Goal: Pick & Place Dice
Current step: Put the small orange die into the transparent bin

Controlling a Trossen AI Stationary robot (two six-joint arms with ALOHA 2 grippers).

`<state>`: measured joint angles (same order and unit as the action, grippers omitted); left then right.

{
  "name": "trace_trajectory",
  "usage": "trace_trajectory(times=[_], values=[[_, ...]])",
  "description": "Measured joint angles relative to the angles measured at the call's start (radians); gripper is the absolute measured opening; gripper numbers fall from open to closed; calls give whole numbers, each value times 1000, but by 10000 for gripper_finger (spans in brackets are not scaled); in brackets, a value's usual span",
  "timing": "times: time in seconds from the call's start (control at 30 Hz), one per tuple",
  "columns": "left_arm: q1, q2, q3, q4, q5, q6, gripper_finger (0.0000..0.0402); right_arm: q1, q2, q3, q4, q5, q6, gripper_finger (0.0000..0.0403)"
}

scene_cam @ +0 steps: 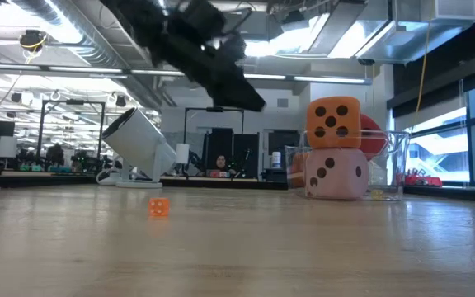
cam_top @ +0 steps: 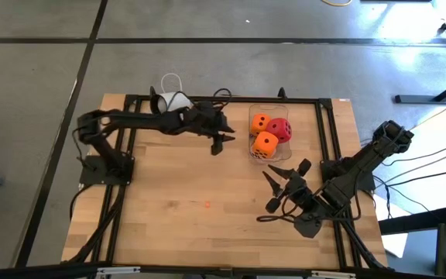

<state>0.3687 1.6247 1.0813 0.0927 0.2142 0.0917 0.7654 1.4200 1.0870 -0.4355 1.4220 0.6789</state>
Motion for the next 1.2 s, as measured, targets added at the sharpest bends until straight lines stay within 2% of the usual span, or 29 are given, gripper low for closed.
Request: trace_trajectory(times=[0.3,0.67,0.83,0.9,1.07,1.2], values=[[-97,-188,0,-364,-1,-18,129,15,0,0,-229,21,269,121],[-246,-206,0,-499,-8,-123,123,15,0,0,-382,-3,431,121],[-290,-206,-46,-480,-22,-173,123,15,0,0,-427,-35,471,121],[-311,-206,-69,-476,-65,-195,123,15,0,0,-436,-45,487,121],[-377,-205,-142,-460,-249,-276,123,15,0,0,-440,-53,492,121],[-442,-206,-193,-419,-319,-325,122,15,0,0,-440,-54,493,121]])
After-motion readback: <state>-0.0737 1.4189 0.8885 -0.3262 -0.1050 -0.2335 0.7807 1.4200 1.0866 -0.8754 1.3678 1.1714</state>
